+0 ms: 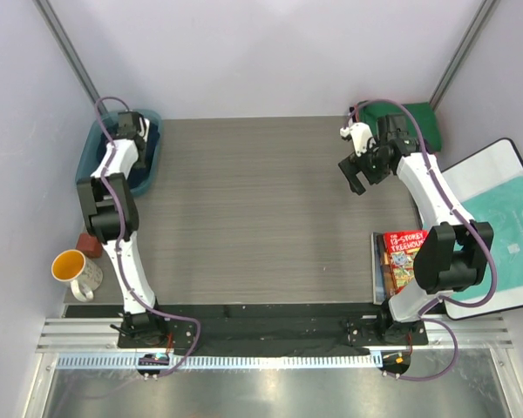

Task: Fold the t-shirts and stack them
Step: Grab the tshirt from the pile

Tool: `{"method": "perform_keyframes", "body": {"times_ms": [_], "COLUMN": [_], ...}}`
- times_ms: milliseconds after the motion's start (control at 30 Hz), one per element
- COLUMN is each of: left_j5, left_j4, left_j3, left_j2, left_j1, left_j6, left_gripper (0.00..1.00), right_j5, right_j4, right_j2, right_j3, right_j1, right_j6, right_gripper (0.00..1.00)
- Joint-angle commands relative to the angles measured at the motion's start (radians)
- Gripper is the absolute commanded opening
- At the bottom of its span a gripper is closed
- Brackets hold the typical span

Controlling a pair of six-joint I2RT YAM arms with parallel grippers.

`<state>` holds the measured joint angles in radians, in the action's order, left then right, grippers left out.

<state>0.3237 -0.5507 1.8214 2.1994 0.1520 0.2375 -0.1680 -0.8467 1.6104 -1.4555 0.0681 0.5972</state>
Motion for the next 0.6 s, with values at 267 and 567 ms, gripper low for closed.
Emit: {"method": "perform_keyframes", "body": {"times_ms": [267,567], "left_j5": [0.071,0.127], "left_j4": [0.077,0.084], "left_j3": [-0.033,0.022], "left_j2": [-0.095,0.017], "left_j1": [0.046,0.067], "left_j6": [-0.052,-0.076], "left_gripper": [0.75,0.76], "right_j5": [0.051,0.085], "right_j4": [-0.02,-0.041], "right_j2": [0.02,0.052], "right_j3": [-0.06,-0.108], "right_j1": [0.03,0.058], "right_j6": [0.023,0.036], "right_gripper": [0.99,0.99]}}
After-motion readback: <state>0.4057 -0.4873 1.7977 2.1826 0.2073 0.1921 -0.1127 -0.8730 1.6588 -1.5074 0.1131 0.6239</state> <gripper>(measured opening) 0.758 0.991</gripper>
